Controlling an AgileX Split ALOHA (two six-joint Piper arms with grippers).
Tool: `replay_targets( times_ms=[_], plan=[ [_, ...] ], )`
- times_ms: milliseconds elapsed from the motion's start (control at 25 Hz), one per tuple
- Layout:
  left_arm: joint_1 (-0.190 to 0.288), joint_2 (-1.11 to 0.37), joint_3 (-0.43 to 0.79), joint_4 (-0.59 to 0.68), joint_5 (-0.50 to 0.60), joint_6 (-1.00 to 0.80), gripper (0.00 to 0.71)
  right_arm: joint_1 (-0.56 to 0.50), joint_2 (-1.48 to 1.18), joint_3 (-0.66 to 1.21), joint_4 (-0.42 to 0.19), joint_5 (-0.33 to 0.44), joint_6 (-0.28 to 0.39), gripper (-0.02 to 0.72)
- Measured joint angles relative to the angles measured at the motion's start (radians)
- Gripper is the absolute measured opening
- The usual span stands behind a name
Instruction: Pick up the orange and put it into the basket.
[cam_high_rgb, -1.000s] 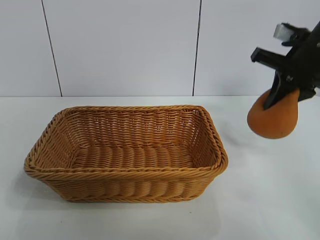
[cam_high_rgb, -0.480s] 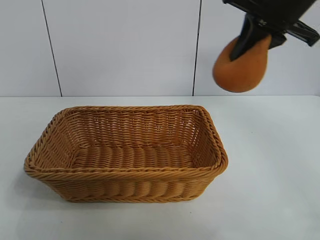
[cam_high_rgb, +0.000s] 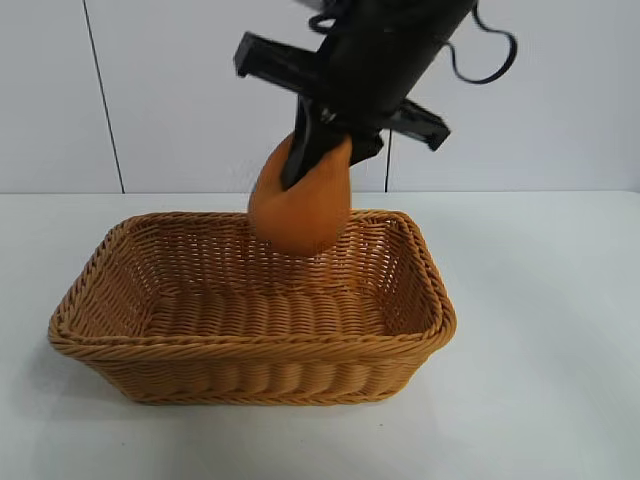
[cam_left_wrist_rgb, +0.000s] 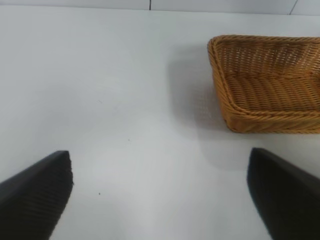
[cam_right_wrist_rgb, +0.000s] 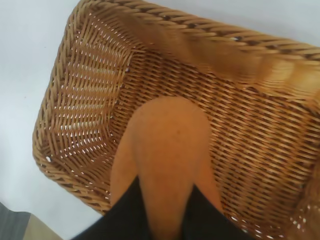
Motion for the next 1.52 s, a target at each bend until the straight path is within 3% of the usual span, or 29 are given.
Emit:
replay_targets(
  times_ms=[240, 400, 480, 640, 680, 760, 960, 1080, 1320, 1440, 1520],
  plan=[
    [0.0, 0.0, 0.0, 0.003, -0.001, 0.0, 0.673, 0.033, 0.164, 0.0, 0.007, -0.117, 0.04, 0.034],
    [0.0, 0.0, 0.0, 0.003, -0.001, 0.0, 0.673, 0.033, 0.209, 0.0, 0.007, -0.117, 0.051, 0.041],
    [0.0, 0.0, 0.0, 0.003, -0.001, 0.0, 0.673, 0.033, 0.21, 0.0, 0.007, -0.117, 0.053, 0.132],
    [0.0, 0.0, 0.0, 0.003, -0.001, 0.0, 0.673, 0.033, 0.193, 0.0, 0.007, -0.117, 0.053, 0.531],
    [0.0, 0.0, 0.0, 0.003, -0.001, 0.0, 0.673, 0.033, 0.183, 0.0, 0.007, -0.117, 0.053, 0.598],
    [0.0, 0.0, 0.0, 0.003, -0.001, 0.0, 0.673, 0.033, 0.157, 0.0, 0.005, -0.116, 0.054, 0.654],
    [0.0, 0.0, 0.0, 0.003, -0.001, 0.0, 0.673, 0.029, 0.065, -0.001, -0.025, -0.071, 0.054, 0.676],
    [0.0, 0.0, 0.0, 0.003, -0.001, 0.0, 0.673, 0.016, 0.017, -0.001, -0.066, 0.005, 0.062, 0.678],
    [0.0, 0.0, 0.0, 0.003, -0.001, 0.0, 0.673, -0.024, -0.015, -0.001, -0.255, 0.185, 0.147, 0.683],
    [0.0, 0.0, 0.0, 0.003, -0.001, 0.0, 0.673, -0.062, -0.015, -0.001, -0.338, 0.224, 0.183, 0.683],
    [0.0, 0.0, 0.0, 0.003, -0.001, 0.0, 0.673, -0.104, -0.015, -0.001, -0.351, 0.225, 0.189, 0.683]
  ],
)
